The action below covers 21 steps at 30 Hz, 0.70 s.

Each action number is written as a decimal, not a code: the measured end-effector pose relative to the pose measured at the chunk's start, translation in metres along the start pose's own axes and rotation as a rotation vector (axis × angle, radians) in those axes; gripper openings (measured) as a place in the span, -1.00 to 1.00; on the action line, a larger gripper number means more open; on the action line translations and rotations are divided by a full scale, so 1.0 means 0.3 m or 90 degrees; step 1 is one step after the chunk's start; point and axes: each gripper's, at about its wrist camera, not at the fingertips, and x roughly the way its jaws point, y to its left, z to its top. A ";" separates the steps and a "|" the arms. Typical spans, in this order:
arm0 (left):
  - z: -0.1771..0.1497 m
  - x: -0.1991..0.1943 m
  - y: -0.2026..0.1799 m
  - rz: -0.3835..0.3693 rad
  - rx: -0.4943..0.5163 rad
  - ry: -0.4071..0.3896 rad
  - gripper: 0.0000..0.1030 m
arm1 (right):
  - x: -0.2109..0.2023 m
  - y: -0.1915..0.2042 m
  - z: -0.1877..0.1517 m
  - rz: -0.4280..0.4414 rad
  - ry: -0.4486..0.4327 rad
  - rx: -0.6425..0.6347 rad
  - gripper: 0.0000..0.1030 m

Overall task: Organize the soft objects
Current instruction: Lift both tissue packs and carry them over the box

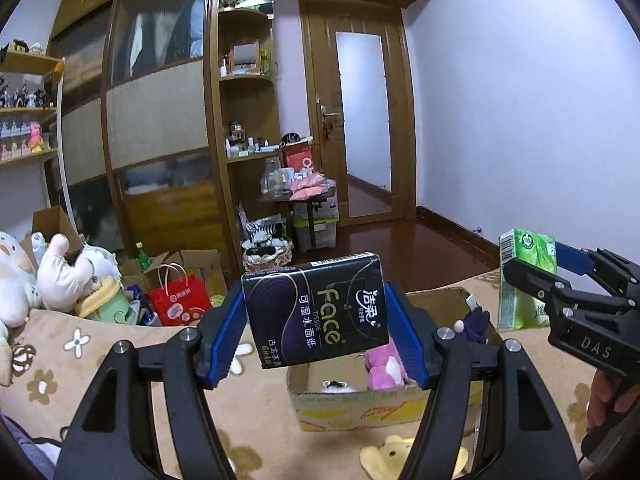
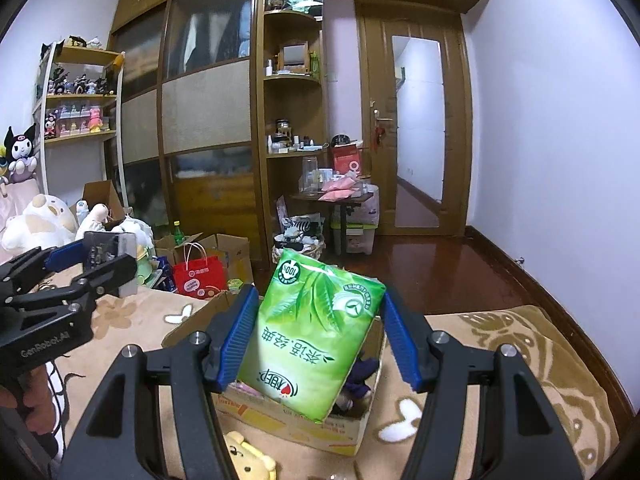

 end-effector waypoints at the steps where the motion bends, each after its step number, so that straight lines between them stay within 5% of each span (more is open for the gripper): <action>1: 0.001 0.019 -0.001 -0.002 -0.004 0.003 0.29 | 0.010 0.004 0.000 0.000 0.001 -0.003 0.28; 21: -0.087 0.290 0.005 -0.035 -0.011 0.106 0.30 | 0.282 -0.037 -0.085 0.051 0.066 0.051 0.28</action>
